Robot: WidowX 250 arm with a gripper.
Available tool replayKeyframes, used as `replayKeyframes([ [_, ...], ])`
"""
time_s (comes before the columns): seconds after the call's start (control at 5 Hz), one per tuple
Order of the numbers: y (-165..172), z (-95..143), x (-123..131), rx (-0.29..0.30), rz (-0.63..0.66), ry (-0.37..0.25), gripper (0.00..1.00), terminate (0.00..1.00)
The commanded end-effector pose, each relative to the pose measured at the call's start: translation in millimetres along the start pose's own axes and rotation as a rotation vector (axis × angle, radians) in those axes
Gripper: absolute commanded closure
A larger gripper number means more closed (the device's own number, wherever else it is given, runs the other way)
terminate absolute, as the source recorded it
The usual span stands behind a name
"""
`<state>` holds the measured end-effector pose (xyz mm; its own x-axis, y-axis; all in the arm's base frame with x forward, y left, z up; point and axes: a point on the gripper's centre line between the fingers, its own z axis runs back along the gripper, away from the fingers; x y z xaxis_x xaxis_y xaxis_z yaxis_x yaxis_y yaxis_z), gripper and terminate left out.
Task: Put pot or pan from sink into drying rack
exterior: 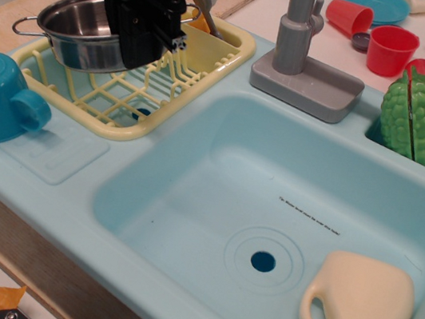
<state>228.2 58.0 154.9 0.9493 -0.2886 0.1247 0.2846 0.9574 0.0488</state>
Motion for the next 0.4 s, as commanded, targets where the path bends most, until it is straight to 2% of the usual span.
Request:
replayKeyframes([
  [0.0, 9.3, 3.9, 1.1, -0.005, -0.017, -0.03, 0.0, 0.0],
  [0.2, 9.3, 3.9, 1.1, -0.005, -0.017, -0.03, 0.0, 1.0],
])
